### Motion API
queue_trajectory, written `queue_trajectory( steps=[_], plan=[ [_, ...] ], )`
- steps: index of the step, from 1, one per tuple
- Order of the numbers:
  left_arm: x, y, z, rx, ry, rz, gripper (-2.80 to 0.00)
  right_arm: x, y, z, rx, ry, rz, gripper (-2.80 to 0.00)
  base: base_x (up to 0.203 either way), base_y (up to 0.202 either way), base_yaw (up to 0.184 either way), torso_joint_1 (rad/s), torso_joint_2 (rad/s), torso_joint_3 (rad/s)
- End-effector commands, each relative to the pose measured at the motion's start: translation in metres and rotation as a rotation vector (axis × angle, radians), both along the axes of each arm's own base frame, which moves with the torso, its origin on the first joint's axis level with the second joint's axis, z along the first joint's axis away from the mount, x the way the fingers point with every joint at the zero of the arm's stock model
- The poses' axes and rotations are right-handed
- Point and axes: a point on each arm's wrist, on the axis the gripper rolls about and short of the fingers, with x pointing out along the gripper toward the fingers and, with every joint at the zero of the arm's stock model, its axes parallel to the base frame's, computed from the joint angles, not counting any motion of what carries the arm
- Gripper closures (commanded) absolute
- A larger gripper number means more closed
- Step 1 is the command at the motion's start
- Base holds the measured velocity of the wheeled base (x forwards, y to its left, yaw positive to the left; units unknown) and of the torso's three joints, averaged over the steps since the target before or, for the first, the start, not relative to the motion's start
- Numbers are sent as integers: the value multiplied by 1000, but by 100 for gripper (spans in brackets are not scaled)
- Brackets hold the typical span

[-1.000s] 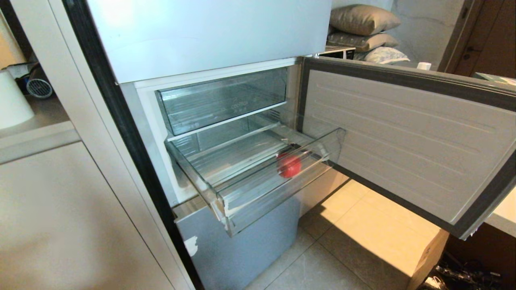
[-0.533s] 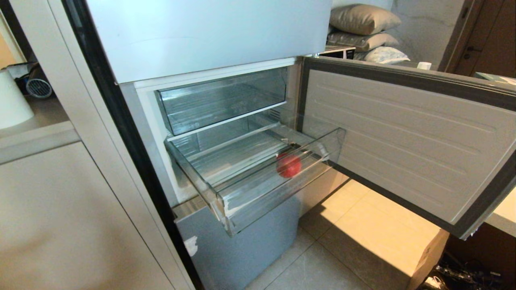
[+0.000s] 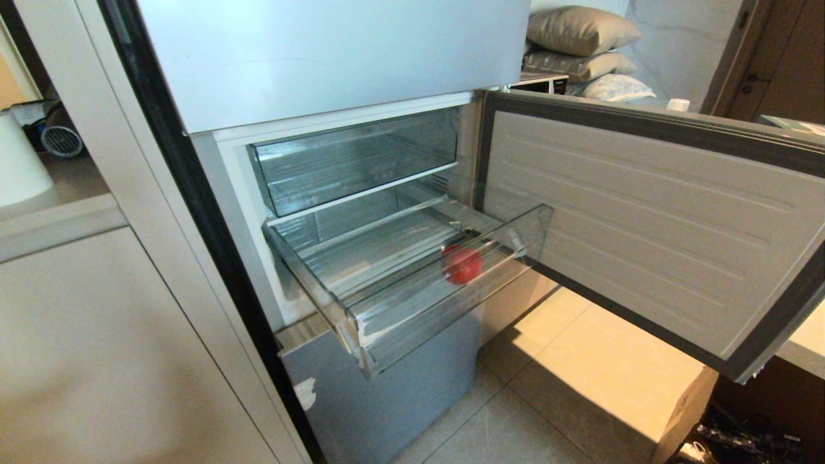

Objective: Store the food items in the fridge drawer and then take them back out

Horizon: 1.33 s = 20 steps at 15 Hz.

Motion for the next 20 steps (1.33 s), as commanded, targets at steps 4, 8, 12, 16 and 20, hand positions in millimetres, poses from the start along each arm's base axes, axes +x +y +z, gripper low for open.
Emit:
queue_trajectory(
  steps=[4,8,12,16,20],
  plan=[
    [0,0,-1,0,2,0,0,0,1,5,-12,-10,0,-280,0,0,0,0,0,0],
    [0,0,0,0,2,0,0,-3,6,17,-33,-17,-6,-280,0,0,0,0,0,0],
    [0,0,-1,0,2,0,0,-4,8,22,-38,-22,-11,-280,0,0,0,0,0,0],
    [0,0,0,0,1,0,0,-16,37,66,-117,-58,-15,0,0,0,0,0,0,0],
    [0,0,0,0,1,0,0,-26,111,102,-166,-88,56,0,0,0,0,0,0,0]
  ],
)
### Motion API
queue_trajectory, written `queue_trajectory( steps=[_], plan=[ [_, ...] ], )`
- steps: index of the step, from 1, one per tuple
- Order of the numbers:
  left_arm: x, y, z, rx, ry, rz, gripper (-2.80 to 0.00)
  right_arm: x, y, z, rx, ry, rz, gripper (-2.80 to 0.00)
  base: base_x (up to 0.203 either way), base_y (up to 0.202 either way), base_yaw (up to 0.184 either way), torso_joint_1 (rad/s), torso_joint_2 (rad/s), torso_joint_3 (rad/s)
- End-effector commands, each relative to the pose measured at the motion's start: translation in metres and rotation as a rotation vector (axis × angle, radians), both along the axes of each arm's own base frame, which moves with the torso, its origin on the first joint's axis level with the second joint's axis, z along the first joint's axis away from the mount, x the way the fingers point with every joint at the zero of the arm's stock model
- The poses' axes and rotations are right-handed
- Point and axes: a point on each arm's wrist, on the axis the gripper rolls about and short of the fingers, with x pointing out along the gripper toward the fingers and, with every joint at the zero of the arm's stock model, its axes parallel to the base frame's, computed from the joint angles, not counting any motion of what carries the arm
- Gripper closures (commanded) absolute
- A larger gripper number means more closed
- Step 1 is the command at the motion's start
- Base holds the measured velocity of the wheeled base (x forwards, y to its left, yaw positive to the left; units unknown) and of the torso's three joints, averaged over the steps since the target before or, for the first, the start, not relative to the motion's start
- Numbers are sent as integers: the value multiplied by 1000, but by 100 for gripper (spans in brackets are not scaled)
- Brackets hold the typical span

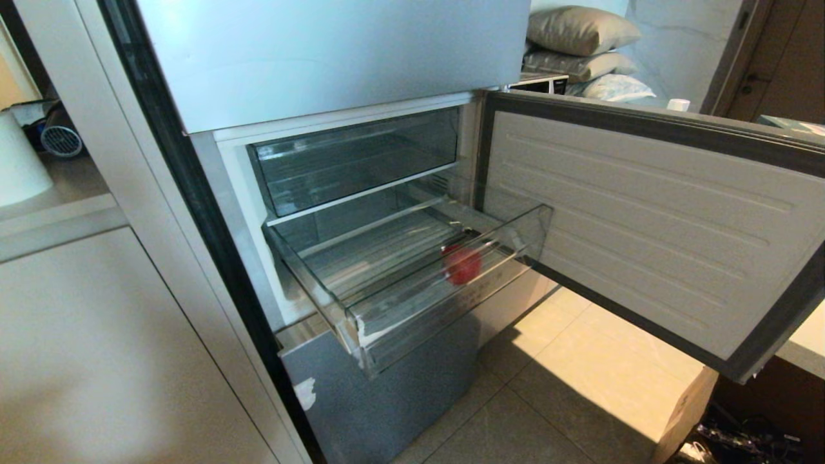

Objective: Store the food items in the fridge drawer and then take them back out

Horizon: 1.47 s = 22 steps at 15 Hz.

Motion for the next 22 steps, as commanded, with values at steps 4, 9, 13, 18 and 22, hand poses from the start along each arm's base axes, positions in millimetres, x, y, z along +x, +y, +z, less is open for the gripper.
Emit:
queue_trajectory(
  steps=[4,9,13,18,22],
  plan=[
    [0,0,0,0,1,0,0,-7,129,48,-140,-55,155,0,0,0,0,0,0,0],
    [0,0,0,0,1,0,0,-25,266,49,-343,-136,463,0,0,0,0,0,0,0],
    [0,0,0,0,1,0,0,-73,319,27,-461,-174,659,0,0,0,0,0,0,0],
    [0,0,0,0,1,0,0,-128,331,-48,-504,-88,908,0,0,0,0,0,0,0],
    [0,0,0,0,2,0,0,-136,332,-87,-557,-27,985,0,0,0,0,0,0,0]
  ],
)
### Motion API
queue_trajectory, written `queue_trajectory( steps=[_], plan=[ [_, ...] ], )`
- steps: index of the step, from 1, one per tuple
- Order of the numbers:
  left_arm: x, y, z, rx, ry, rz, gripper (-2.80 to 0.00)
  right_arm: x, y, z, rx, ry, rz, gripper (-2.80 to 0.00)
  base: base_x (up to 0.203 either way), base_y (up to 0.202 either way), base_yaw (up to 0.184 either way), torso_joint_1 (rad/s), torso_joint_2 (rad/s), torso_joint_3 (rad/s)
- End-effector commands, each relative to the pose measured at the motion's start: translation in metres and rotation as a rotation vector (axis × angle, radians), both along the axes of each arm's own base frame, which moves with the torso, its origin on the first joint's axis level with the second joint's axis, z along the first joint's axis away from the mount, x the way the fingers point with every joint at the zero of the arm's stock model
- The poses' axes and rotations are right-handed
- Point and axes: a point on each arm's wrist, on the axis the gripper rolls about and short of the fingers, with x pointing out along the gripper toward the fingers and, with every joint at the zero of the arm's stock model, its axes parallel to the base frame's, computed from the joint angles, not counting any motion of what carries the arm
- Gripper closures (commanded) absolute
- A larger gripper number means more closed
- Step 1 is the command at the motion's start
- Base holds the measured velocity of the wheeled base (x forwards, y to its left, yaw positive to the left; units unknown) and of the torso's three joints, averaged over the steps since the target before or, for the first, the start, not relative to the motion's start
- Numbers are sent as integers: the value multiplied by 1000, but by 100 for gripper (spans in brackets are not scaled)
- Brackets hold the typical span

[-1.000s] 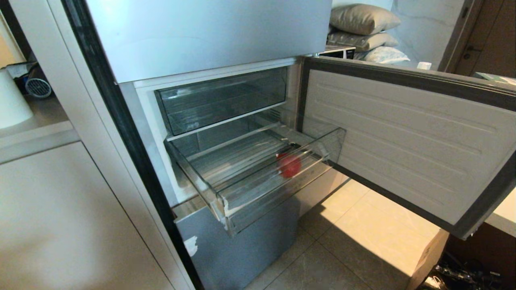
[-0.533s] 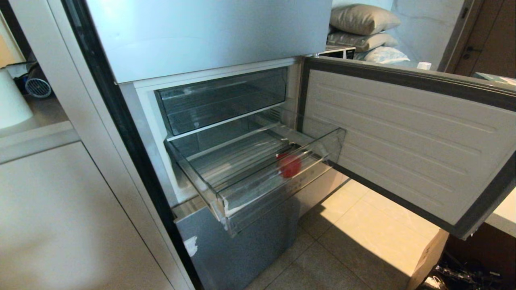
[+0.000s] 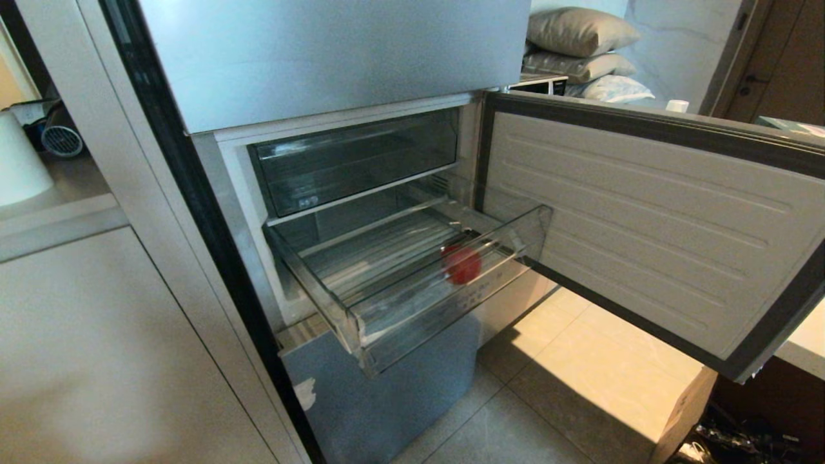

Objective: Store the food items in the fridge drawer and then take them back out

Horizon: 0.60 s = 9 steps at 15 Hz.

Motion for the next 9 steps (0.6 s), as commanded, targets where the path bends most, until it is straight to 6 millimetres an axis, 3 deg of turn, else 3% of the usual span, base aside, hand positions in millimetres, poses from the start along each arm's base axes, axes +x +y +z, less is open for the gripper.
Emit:
queue_trajectory(
  steps=[1,9],
  plan=[
    [0,0,0,0,1,0,0,-11,0,-15,-31,-75,12,0,0,0,0,0,0,0],
    [0,0,0,0,1,0,0,-14,0,-19,-52,-96,10,0,0,0,0,0,0,0]
  ],
)
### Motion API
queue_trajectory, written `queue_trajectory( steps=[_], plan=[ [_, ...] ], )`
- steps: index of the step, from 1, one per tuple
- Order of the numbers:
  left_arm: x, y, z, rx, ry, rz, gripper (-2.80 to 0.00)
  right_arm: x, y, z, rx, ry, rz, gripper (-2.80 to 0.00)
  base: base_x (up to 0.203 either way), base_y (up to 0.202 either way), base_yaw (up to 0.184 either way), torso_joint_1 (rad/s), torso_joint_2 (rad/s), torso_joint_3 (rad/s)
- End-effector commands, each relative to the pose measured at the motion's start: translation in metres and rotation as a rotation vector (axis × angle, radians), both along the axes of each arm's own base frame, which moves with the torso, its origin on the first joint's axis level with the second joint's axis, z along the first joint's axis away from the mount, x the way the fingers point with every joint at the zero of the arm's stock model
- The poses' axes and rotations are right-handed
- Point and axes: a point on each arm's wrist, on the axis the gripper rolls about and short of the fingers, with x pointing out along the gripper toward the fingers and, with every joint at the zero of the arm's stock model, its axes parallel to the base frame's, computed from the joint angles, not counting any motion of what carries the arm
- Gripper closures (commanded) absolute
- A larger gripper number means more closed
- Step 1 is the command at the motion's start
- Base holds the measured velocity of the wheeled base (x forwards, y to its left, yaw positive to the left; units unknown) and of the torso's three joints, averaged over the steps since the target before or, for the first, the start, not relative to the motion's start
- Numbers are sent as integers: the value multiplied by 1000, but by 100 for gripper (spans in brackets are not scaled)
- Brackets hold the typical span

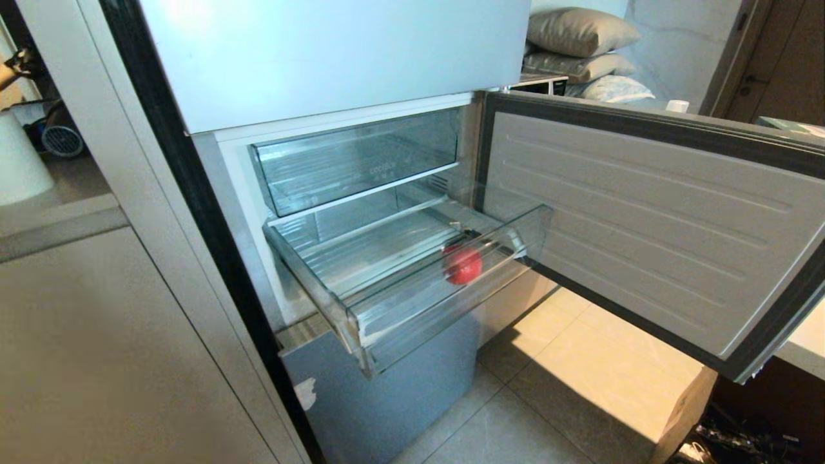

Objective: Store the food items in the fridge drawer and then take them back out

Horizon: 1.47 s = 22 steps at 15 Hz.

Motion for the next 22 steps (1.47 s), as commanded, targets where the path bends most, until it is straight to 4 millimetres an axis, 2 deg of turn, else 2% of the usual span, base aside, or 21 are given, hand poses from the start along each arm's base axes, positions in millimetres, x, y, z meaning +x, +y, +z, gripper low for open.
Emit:
queue_trajectory(
  steps=[1,14,22],
  plan=[
    [0,0,0,0,2,0,0,0,0,-1,6,5,1,0,0,0,0,0,0,0],
    [0,0,0,0,1,0,0,0,0,-1,4,5,-1,0,0,0,0,0,0,0],
    [0,0,0,0,1,0,0,0,0,-1,6,3,1,0,172,0,-1,3,1,2]
  ],
)
